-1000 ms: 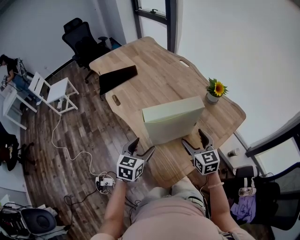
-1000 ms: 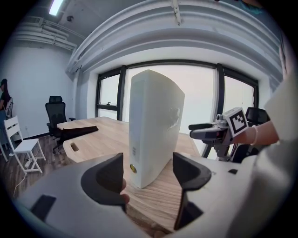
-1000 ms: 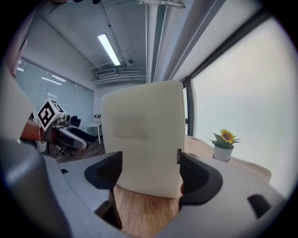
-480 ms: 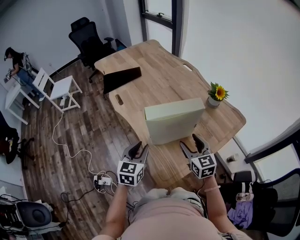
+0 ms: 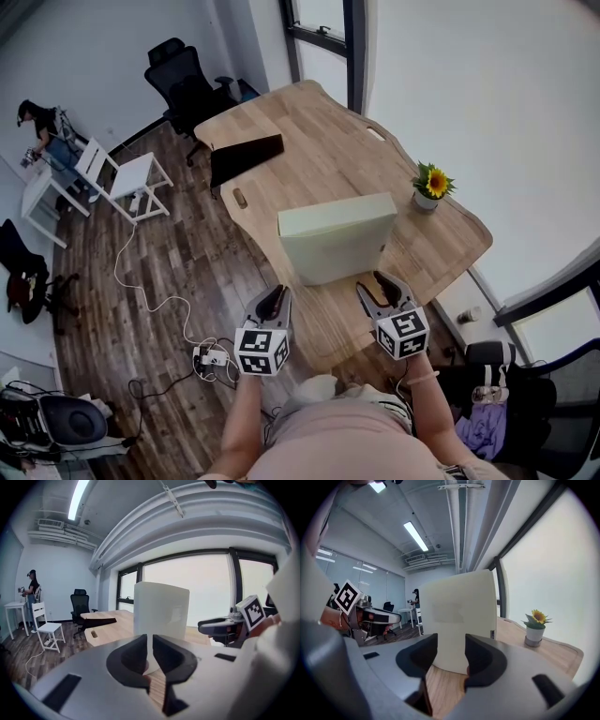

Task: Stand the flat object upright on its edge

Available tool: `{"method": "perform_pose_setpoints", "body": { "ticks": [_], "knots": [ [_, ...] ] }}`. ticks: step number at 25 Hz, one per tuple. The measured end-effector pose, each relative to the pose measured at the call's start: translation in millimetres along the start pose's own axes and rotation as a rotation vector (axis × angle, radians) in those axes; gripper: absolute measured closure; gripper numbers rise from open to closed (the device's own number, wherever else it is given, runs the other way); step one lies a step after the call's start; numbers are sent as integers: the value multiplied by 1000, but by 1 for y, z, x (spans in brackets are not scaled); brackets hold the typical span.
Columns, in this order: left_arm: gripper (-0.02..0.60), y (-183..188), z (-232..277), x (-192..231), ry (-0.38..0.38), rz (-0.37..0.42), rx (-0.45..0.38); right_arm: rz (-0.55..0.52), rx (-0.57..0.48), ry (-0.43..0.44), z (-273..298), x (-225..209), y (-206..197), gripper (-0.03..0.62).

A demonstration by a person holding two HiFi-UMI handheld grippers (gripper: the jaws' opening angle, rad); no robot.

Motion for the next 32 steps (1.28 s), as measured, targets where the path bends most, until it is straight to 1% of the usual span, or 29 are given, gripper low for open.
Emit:
{"method": "perform_pose_setpoints", "body": {
  "ticks": [9,15,22,27,32],
  "knots": [
    [560,8,-23,-30,41,14,-26,11,-35,18,-29,5,2,467],
    [566,14,-39,-55,55,19,-55,8,-77,17,-53,8,8,542],
    [571,16,-55,-85,75,29,-89,-17,-104,27,-79,6,6,593],
    [571,19,-69,-105,89,23,-115,-43,-135,36,-98,5,10,594],
    [571,25,-78,-125,87,46,-127,-53,-159,40,-115,2,18,594]
  ]
}}
Point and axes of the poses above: the fingertips, and each gripper's own axes: z forward along the fingers, x to its left, y out of its top, the point moved 9 cm from there along -z, backward along the fingers, and after that the axes turned 1 degree about -z, right-handed, at the moved point
